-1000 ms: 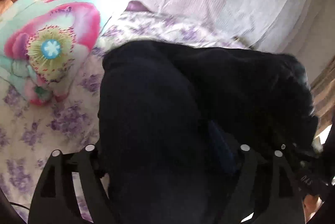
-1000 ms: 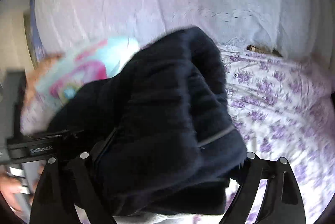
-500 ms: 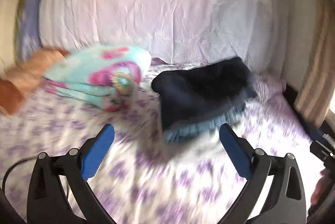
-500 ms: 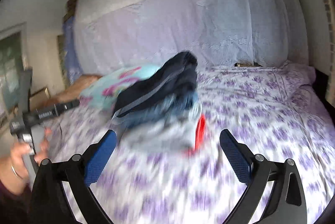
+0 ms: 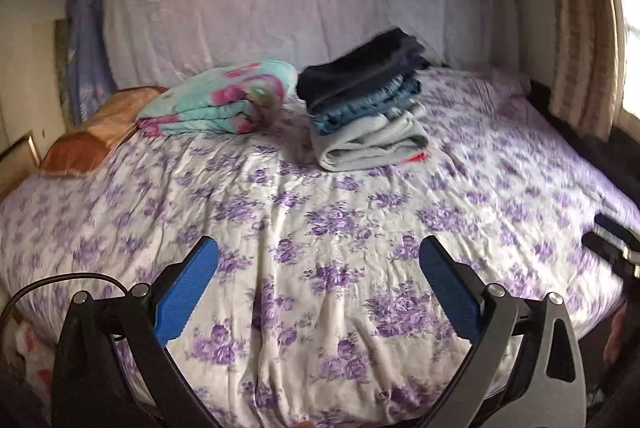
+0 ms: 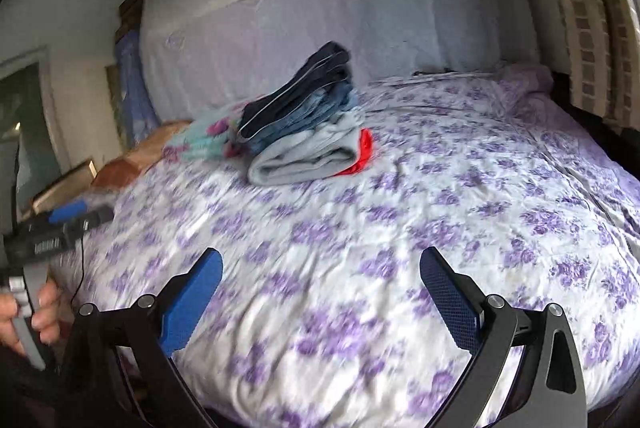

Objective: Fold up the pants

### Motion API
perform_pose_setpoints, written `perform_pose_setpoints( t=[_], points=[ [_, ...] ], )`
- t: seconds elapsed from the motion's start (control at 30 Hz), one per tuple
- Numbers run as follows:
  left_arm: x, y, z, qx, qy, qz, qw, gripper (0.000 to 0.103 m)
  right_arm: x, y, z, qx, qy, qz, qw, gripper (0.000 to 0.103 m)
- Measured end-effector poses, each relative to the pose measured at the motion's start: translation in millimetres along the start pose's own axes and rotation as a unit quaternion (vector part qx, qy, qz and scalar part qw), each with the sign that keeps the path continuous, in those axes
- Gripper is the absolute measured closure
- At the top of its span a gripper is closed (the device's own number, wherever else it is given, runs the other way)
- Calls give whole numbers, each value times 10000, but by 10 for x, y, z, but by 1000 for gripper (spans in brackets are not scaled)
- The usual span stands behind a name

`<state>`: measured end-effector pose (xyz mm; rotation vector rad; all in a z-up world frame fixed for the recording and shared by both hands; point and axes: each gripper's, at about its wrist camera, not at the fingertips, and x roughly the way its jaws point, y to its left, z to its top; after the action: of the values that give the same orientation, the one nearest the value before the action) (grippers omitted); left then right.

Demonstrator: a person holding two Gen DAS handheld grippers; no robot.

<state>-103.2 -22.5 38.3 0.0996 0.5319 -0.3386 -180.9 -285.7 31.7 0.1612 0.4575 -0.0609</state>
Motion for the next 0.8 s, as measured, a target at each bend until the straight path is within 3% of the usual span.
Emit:
perform_pose_setpoints(
  t=[0.2, 0.5, 0.67, 0.8],
  points=[
    [2, 120, -48, -287, 79, 92, 9995, 5, -227, 86, 9, -248, -281, -186, 9991, 3],
    [102, 61, -91, -122, 278, 116, 9995, 5, -268, 132, -43, -325, -288, -359, 9984, 3],
    [54, 48, -77, -57, 62, 190, 9998, 5, -271, 153, -62, -316, -256, -242, 9989, 3],
    [92, 90, -59, -145, 183, 143, 9996, 5, -254, 174, -67, -337, -196, -239, 9990, 3]
  ],
)
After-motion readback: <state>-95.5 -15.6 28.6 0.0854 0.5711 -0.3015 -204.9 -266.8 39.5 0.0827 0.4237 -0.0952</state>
